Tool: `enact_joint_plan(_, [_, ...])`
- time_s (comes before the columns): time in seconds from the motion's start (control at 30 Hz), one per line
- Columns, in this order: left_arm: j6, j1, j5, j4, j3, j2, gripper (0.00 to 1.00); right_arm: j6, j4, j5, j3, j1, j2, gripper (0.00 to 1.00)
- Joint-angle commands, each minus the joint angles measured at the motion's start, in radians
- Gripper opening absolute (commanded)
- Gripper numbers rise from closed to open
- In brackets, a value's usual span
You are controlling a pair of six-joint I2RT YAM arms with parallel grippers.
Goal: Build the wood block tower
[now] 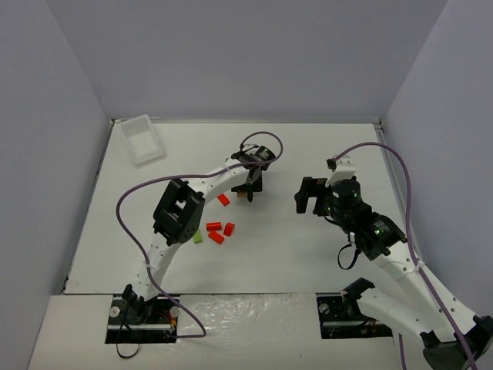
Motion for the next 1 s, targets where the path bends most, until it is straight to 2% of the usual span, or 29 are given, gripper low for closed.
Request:
enact_joint_plan(0.0, [0.01,0.014,-0.037,-0.032,0.031,-0.019,0.02,0.005,0.034,0.019,0.0,-0.003,-0.005,1.0])
enact_joint_plan(0.1, [0.004,0.017,-0.038,-0.032,0.029,-0.019,0.08,0.005,0.034,0.017,-0.002,-0.003,-0.006,1.0])
enact_joint_plan(0.4, [-0.006,0.019,-0.045,-0.038,0.022,-0.044,0.4,0.002,0.034,0.005,-0.008,-0.003,-0.012,1.0])
enact_joint_plan(0.47, [-0.007,0.018,-0.046,-0.038,0.02,-0.055,0.51,0.002,0.034,0.003,-0.007,-0.005,-0.009,1.0])
enact_joint_plan(0.6, [-0.007,0.019,-0.051,-0.037,0.019,-0.091,0.58,0.0,0.034,-0.002,-0.005,-0.003,-0.003,1.0])
enact_joint_plan(0.7, [-0.005,0.022,-0.059,-0.038,0.016,-0.133,0.66,-0.006,0.034,-0.006,0.001,-0.003,0.001,1.0])
enact_joint_plan(0.97, [0.043,0.03,-0.062,-0.035,-0.062,-0.301,0.7,-0.028,0.034,-0.022,0.013,-0.003,0.005,1.0])
